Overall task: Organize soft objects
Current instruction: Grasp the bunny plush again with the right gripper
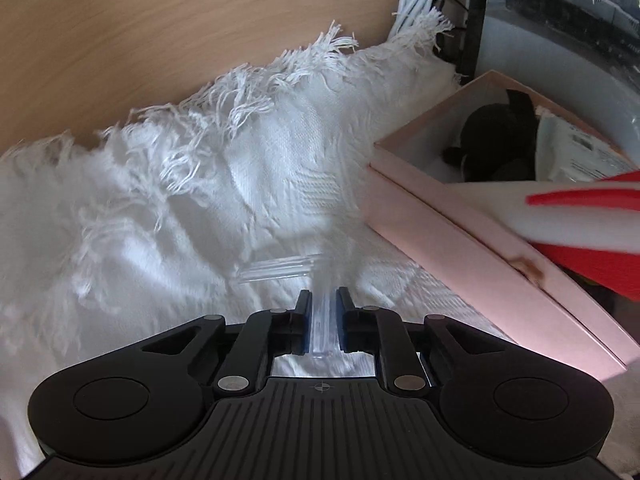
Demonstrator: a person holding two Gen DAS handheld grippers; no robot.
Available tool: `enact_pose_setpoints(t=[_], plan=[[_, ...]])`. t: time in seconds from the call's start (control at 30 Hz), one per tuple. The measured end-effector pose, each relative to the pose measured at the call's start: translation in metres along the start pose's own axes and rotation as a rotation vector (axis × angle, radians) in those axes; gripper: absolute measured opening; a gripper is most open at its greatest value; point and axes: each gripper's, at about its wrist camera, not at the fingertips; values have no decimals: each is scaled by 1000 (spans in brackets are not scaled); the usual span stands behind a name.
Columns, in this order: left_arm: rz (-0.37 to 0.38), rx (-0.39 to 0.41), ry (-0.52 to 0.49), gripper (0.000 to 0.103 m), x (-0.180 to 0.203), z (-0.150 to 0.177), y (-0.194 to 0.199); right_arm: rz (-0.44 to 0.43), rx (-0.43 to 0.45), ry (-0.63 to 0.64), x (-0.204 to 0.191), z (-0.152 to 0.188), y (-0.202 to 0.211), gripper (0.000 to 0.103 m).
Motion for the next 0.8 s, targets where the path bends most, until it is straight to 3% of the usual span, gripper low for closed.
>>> enact_pose_setpoints(t=[0.2, 0.43, 0.6, 0.8], plan=[[-8, 26, 51, 15, -3, 21, 30, -51, 21, 56, -8, -5, -1, 97], [-5, 69, 199, 15, -6, 72, 93, -207, 22, 181, -35, -18, -2, 97], [-25, 68, 272, 15, 26, 131, 144, -301, 7, 344, -82, -14, -8, 97], [-49, 23, 356, 15, 86, 211, 185, -248, -15, 444, -121, -6, -32, 97]])
Point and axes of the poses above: each gripper's, at about its wrist camera, not at the fingertips, and y roughly against the way its jaws point, x to its right, z to its underside, and after that the axes turned 2 degrees about -x, right-handed
